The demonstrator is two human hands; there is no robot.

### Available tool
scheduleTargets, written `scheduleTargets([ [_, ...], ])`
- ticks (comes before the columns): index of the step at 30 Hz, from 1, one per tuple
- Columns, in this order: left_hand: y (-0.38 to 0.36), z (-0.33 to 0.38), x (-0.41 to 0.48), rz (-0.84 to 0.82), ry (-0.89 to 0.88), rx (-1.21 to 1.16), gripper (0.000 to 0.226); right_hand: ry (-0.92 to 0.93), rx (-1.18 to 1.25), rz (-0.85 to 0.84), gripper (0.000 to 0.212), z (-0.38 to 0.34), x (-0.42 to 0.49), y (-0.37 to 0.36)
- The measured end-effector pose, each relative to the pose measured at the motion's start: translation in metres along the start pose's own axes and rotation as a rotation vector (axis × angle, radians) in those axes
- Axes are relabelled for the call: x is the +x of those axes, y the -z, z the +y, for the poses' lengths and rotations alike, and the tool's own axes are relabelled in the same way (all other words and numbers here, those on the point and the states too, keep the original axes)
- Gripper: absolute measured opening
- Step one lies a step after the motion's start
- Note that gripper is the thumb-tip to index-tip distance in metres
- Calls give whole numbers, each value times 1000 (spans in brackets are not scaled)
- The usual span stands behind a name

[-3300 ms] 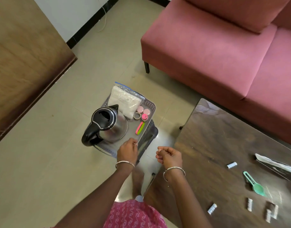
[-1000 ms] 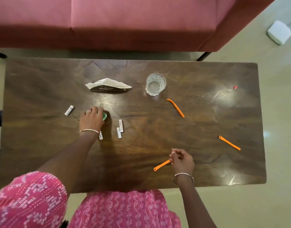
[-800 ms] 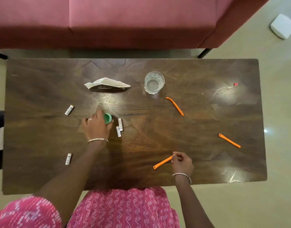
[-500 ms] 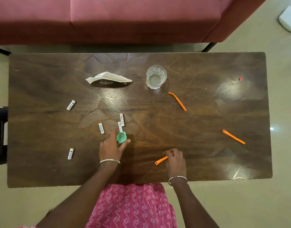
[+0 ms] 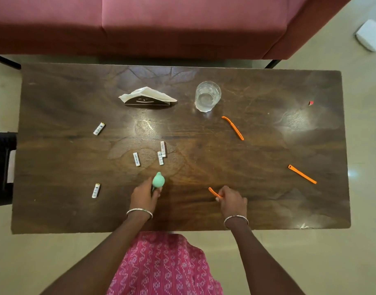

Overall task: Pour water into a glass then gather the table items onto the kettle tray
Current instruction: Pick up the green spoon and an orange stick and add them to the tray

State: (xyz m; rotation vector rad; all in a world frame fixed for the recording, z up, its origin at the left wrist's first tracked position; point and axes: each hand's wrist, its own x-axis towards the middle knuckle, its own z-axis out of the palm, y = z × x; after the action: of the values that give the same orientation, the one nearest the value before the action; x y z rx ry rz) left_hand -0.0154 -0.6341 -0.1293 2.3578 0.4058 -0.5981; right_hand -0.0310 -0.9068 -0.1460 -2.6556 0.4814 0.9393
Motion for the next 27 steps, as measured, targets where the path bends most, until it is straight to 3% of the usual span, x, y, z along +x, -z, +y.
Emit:
scheduleTargets([
  [3, 11, -1, -15, 22, -23, 19, 44, -151, 410, 46, 12, -12, -16, 2],
  [7, 32, -5, -32, -66, 20, -138, 42, -158, 602, 58, 13, -41, -45, 0],
  [11, 57, -22, -50, -29, 112, -239, 20, -103, 603, 75, 12, -81, -81, -16],
  [15, 99, -54, -72, 12, 167, -303, 32, -78, 715, 100, 10, -138, -122, -34],
  [17, 125, -75, -88, 36, 225, -424, 35, -70, 787, 103, 9, -171, -143, -44],
  [21, 171, -113, -116, 88, 460, -866, 9, -72, 937, 95, 10, -228, -185, -64],
  [27, 246, -214, -160, 173, 499, -1015, 31, -13, 1076, 89, 14, -327, -259, -102],
])
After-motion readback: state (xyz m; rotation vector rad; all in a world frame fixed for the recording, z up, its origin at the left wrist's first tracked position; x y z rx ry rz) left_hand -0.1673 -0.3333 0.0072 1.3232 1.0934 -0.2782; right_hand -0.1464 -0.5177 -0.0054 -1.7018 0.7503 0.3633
